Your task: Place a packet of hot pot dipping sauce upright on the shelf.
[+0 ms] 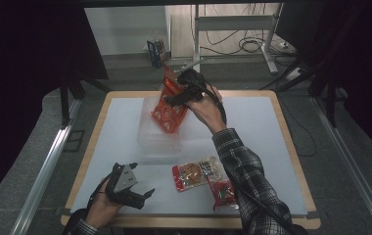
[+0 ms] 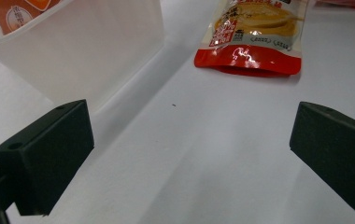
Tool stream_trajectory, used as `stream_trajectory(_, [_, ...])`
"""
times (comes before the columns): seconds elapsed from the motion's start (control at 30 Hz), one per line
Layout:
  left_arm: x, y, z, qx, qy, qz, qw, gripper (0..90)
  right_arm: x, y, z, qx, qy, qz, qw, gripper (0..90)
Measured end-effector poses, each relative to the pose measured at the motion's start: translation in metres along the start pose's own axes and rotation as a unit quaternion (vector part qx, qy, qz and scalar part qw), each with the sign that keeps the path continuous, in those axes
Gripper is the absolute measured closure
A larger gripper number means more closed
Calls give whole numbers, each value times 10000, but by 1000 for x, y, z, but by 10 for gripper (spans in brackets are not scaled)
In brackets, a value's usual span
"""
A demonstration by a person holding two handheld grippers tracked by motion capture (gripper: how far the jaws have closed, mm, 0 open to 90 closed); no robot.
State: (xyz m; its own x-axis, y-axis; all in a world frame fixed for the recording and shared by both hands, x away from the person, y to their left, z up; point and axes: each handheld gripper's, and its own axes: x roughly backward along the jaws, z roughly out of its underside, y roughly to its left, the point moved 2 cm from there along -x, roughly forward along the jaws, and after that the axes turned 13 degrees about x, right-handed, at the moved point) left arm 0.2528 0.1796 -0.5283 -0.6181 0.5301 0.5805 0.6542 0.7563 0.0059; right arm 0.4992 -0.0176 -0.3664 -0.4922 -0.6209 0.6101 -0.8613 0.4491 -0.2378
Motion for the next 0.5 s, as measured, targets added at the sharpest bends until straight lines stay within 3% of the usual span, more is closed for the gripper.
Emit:
stream_trajectory(0.13, [0,-1,0,9,9,34,10000,0,9,4,9,132,-34,101,9999,0])
stream_trajectory(0.5, [-1,0,0,43,7,40,10000,0,23,13,32,16,-159,97,9998,0])
